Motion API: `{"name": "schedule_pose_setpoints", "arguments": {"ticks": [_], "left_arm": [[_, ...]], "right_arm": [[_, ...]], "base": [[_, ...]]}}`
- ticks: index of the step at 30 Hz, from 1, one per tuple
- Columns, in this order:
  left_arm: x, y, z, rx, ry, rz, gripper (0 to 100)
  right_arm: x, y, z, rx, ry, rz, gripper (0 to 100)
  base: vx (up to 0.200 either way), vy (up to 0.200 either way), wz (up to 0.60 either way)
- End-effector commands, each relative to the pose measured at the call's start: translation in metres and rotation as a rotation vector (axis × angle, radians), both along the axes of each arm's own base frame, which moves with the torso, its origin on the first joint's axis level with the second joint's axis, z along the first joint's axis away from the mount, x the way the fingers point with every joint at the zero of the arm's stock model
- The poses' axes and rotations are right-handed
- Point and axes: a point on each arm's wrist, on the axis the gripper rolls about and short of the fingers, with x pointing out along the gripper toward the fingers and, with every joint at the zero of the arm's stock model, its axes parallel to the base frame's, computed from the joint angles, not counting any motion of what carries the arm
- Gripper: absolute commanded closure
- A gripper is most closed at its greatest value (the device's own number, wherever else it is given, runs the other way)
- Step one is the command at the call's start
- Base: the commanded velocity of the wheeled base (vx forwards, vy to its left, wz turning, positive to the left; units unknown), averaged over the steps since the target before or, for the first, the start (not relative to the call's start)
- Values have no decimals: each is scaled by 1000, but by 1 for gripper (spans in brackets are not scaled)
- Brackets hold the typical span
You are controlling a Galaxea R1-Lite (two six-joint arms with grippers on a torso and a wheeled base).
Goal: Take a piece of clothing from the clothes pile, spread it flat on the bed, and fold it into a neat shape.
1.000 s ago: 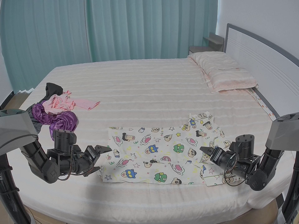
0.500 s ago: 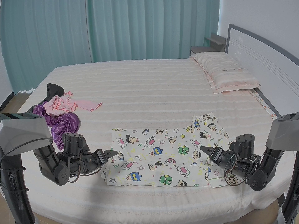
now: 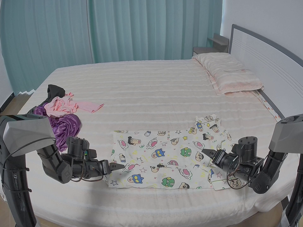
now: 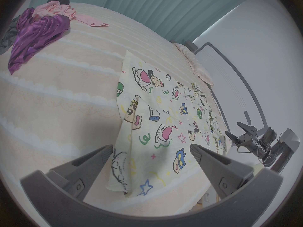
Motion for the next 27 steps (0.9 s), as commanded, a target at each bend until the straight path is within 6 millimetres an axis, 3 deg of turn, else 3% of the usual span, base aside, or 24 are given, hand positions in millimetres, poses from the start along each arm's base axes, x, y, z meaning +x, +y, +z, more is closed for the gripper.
{"name": "schedule_pose_setpoints", "arguments": {"ticks": [1, 10, 11, 27], "left_arm": [[1, 3, -2, 3, 2, 4, 0], [0, 3, -7, 24, -3, -23, 0], [-1, 2, -10, 33, -3, -33, 100], [-19, 6, -9, 58, 21, -21, 100]], "right_arm": [[0, 1, -1, -2, 4, 3, 0], [-2, 1, -2, -3, 8, 6, 0], [-2, 1, -1, -3, 7, 6, 0], [0, -6, 1, -7, -1, -18, 0]], "base": [[0, 0, 0], [0, 0, 0], [0, 0, 0], [0, 0, 0]]}}
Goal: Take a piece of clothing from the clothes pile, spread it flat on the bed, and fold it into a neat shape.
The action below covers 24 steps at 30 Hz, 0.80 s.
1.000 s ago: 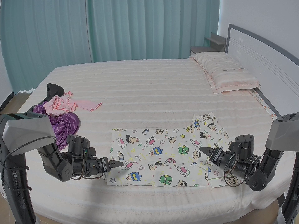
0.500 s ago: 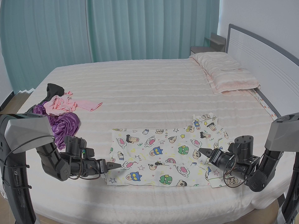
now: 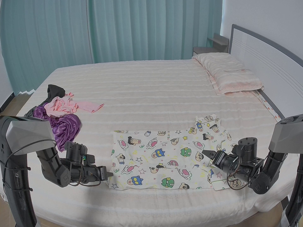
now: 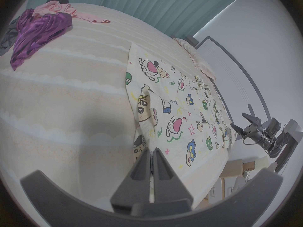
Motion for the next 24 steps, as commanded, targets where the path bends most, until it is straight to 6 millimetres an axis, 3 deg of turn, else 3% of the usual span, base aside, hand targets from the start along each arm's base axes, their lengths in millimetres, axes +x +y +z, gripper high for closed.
{"name": "schedule_pose_setpoints", "arguments": {"ticks": [1, 13, 24], "left_arm": [[-7, 0, 7, 5, -2, 1, 100], [-25, -6, 29, 22, 104, -20, 100], [-19, -7, 22, 80, 134, 5, 100]], "right_arm": [[2, -7, 3, -4, -14, -19, 0], [11, -33, 2, -76, -30, -59, 0], [10, -78, -9, -172, 5, -6, 0]], "base": [[0, 0, 0], [0, 0, 0], [0, 0, 0]]}}
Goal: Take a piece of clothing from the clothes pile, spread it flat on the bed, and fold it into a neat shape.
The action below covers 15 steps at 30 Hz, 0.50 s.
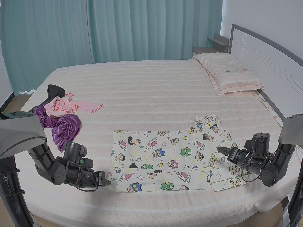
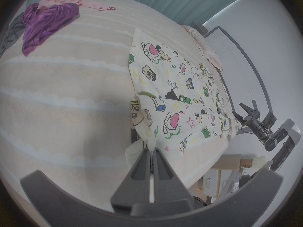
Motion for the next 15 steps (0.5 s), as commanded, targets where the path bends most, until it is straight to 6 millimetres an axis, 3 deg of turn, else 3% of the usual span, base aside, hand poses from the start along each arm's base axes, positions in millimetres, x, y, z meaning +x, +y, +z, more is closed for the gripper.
{"name": "schedule_pose_setpoints", "arguments": {"ticks": [1, 6, 15], "left_arm": [[6, -1, -4, 26, -8, 13, 100], [7, -1, -10, 30, 5, 13, 100], [7, -1, -11, 32, 7, 12, 100]], "right_arm": [[-3, -21, -11, -33, 42, -4, 0], [-10, -40, -23, -87, 76, 70, 0], [-9, -68, -29, -108, 61, 104, 0]], "base": [[0, 0, 0], [0, 0, 0], [0, 0, 0]]}}
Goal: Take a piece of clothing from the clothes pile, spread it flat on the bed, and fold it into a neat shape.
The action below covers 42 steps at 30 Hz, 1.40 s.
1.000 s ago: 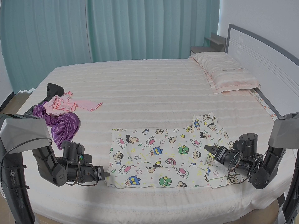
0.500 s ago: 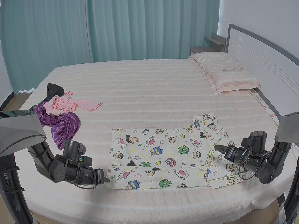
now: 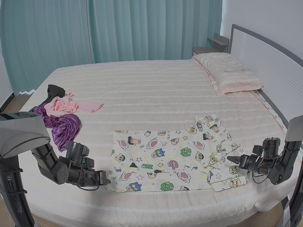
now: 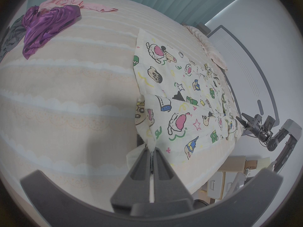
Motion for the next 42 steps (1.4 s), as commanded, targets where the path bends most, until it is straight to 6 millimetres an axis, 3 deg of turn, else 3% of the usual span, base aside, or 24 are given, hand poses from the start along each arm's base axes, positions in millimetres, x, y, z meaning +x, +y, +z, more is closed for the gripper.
{"name": "schedule_pose_setpoints", "arguments": {"ticks": [1, 10, 19, 27, 35, 36, 42], "left_arm": [[0, 0, -3, 1, 7, -2, 100], [1, 0, -4, 1, 5, -3, 100], [1, 0, -4, 1, 3, -1, 100], [1, 0, -4, 1, 3, -1, 100], [1, 0, -4, -1, 4, -1, 100], [1, 0, -4, -1, 4, -1, 100], [1, 0, -3, -1, 3, -1, 100]], "right_arm": [[-1, -14, -8, -2, 17, -3, 0], [-4, -25, -31, -17, 54, 101, 0], [1, -28, -41, 22, 52, 149, 0], [-1, -44, -44, 112, 30, 198, 0], [-2, -44, -51, 149, 42, 232, 0], [-2, -44, -51, 151, 42, 234, 100], [-2, -42, -54, 168, 41, 265, 100]], "base": [[0, 0, 0], [0, 0, 0], [0, 0, 0], [0, 0, 0], [0, 0, 0], [0, 0, 0], [0, 0, 0]]}}
